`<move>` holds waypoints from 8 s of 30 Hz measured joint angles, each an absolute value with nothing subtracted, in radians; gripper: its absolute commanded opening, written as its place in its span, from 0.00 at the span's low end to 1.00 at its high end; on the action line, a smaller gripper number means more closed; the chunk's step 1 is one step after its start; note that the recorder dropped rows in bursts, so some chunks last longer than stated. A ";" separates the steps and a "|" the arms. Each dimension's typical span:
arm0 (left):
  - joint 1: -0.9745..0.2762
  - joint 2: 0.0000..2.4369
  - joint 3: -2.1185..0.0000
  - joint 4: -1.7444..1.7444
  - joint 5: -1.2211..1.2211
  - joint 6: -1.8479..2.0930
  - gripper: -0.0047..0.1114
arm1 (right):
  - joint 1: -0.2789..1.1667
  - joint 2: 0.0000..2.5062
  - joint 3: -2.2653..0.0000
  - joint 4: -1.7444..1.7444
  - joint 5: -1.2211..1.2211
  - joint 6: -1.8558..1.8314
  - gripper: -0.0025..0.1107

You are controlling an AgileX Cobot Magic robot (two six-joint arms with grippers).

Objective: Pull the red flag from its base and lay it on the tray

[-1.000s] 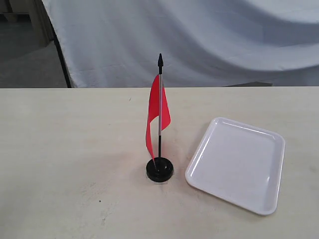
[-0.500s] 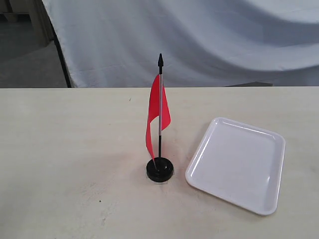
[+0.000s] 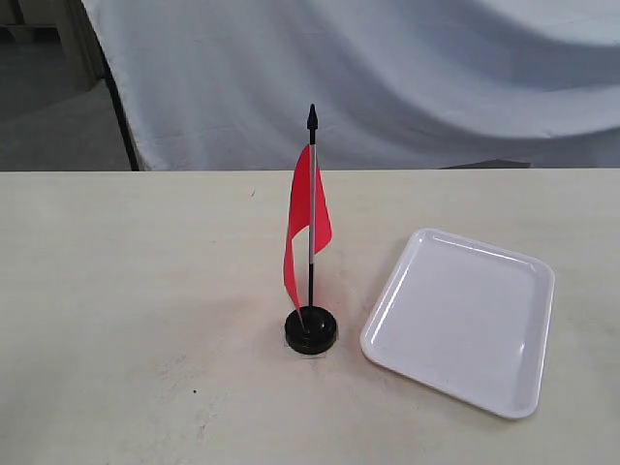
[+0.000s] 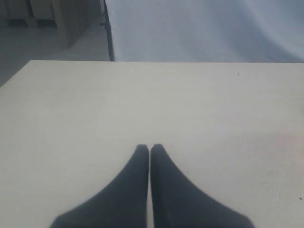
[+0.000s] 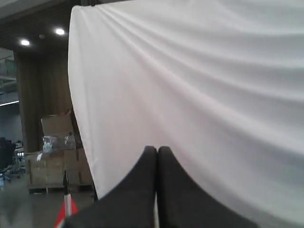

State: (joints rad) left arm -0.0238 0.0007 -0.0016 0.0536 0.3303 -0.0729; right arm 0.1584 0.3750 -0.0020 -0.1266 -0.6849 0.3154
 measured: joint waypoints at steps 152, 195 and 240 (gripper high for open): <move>-0.024 0.001 -0.002 0.054 0.330 -0.073 0.05 | 0.220 1.768 -0.865 0.213 0.369 0.361 0.59; -0.024 0.001 -0.002 0.054 0.330 -0.073 0.05 | -0.248 0.724 -0.648 0.385 0.272 -0.241 0.02; -0.024 0.001 -0.002 0.054 0.344 -0.073 0.05 | -0.097 0.005 -0.002 0.488 0.087 -0.297 0.02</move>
State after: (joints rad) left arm -0.0238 0.0007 -0.0016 0.0536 0.3439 -0.0729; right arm -0.0970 0.0051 -0.0019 0.4882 0.0865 -0.2967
